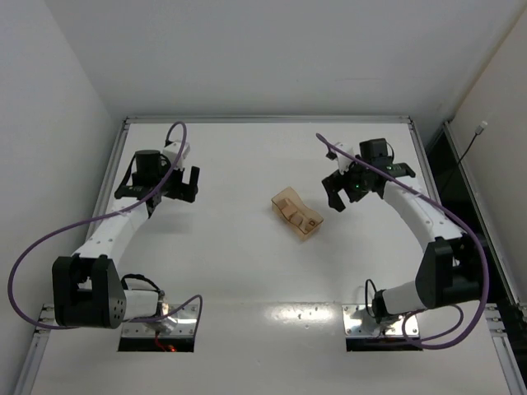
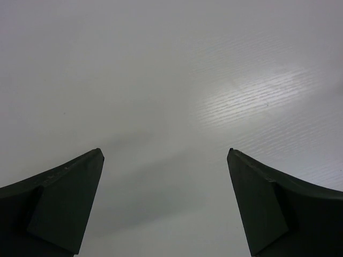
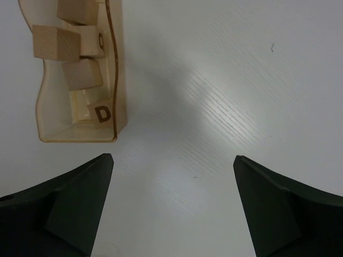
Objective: Build the wood block tower
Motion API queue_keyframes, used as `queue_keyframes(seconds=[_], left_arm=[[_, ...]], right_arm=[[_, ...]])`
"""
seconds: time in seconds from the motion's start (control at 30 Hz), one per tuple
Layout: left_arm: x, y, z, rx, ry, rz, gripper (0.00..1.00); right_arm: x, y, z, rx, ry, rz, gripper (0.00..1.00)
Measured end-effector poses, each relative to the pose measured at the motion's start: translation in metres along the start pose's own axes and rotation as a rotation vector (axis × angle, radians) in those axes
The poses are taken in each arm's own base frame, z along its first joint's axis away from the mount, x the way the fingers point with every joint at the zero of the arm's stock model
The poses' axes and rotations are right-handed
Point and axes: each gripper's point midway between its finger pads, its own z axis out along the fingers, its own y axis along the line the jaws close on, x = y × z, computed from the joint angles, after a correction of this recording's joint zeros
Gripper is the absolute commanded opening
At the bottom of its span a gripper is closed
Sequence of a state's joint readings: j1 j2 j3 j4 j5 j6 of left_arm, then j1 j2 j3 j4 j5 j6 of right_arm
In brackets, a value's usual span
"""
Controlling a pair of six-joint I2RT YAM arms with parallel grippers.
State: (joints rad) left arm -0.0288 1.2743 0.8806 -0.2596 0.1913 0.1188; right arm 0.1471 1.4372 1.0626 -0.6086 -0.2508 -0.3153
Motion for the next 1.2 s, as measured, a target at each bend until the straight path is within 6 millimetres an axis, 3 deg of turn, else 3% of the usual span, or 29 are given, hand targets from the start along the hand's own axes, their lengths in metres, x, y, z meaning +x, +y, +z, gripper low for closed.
queue_keyframes(seconds=[0.33, 0.53, 0.8, 0.9, 1.0, 1.2], left_arm=[[0.005, -0.001, 0.003, 0.004, 0.028, -0.013, 1.00], [0.004, -0.001, 0.003, 0.002, 0.032, -0.024, 1.00], [0.004, 0.004, 0.006, -0.022, 0.044, -0.028, 1.00], [0.005, 0.006, 0.007, -0.029, 0.051, -0.028, 1.00], [0.006, 0.008, 0.008, -0.041, 0.057, -0.029, 1.00], [0.008, 0.010, 0.010, -0.048, 0.066, -0.030, 1.00]], right_arm=[[-0.013, 0.037, 0.023, -0.065, -0.035, -0.007, 0.68], [-0.005, 0.047, 0.051, -0.082, 0.012, -0.006, 0.56], [0.022, 0.053, 0.087, -0.113, 0.118, 0.017, 0.48], [0.029, 0.058, 0.095, -0.133, 0.147, 0.020, 0.38], [0.026, 0.061, 0.097, -0.144, 0.143, 0.009, 0.03], [0.021, 0.065, 0.098, -0.125, 0.145, -0.017, 0.00]])
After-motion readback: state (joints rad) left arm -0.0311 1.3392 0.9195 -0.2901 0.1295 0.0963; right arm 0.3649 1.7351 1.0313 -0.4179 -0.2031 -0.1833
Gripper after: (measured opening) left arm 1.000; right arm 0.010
